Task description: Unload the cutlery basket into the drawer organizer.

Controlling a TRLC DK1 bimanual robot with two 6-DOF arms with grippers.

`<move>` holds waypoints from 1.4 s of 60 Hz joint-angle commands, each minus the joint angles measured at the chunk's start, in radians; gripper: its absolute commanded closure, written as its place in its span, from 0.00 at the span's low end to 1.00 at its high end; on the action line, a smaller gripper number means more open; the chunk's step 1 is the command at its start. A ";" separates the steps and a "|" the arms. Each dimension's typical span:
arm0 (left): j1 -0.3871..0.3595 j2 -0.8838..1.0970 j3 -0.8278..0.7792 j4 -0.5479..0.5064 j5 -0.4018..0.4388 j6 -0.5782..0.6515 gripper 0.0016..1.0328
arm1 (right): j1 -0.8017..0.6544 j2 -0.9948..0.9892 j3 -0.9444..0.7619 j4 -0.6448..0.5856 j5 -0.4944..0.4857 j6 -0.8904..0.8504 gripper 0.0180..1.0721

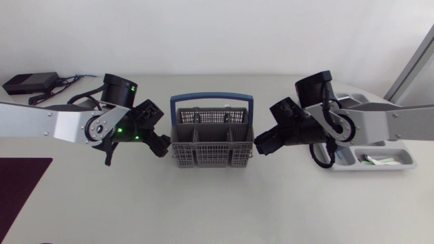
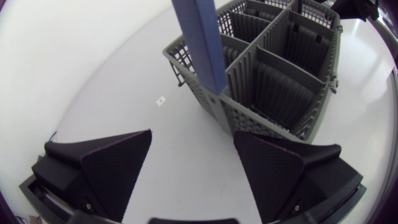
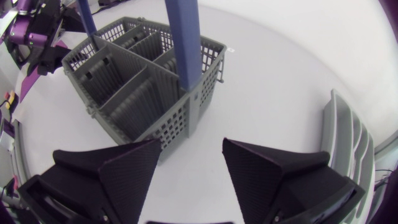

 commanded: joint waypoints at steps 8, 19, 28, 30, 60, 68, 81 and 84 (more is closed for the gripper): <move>-0.003 0.013 0.017 0.015 0.018 0.016 0.11 | 0.048 -0.014 -0.029 0.011 -0.004 0.039 0.31; -0.004 0.009 0.008 0.015 0.018 0.017 0.11 | 0.048 -0.006 -0.028 0.019 0.044 0.031 0.31; 0.002 0.006 0.009 0.015 0.017 0.017 0.11 | 0.046 -0.001 -0.040 0.029 0.082 0.022 0.31; 0.010 0.005 0.009 0.015 0.017 0.017 0.11 | 0.046 -0.001 -0.041 0.029 0.082 0.020 0.31; 0.138 -0.136 -0.032 0.009 0.018 -0.003 0.05 | -0.066 -0.132 -0.110 0.026 0.156 -0.032 0.10; 0.171 -0.251 -0.072 0.009 0.026 -0.041 0.05 | -0.097 -0.238 -0.141 0.016 0.190 -0.056 0.06; 0.197 -0.414 -0.134 0.006 0.028 -0.101 0.05 | -0.172 -0.386 -0.201 0.009 0.208 -0.089 0.05; 0.198 -0.458 -0.150 0.004 0.028 -0.113 0.05 | -0.195 -0.426 -0.216 0.009 0.208 -0.092 0.05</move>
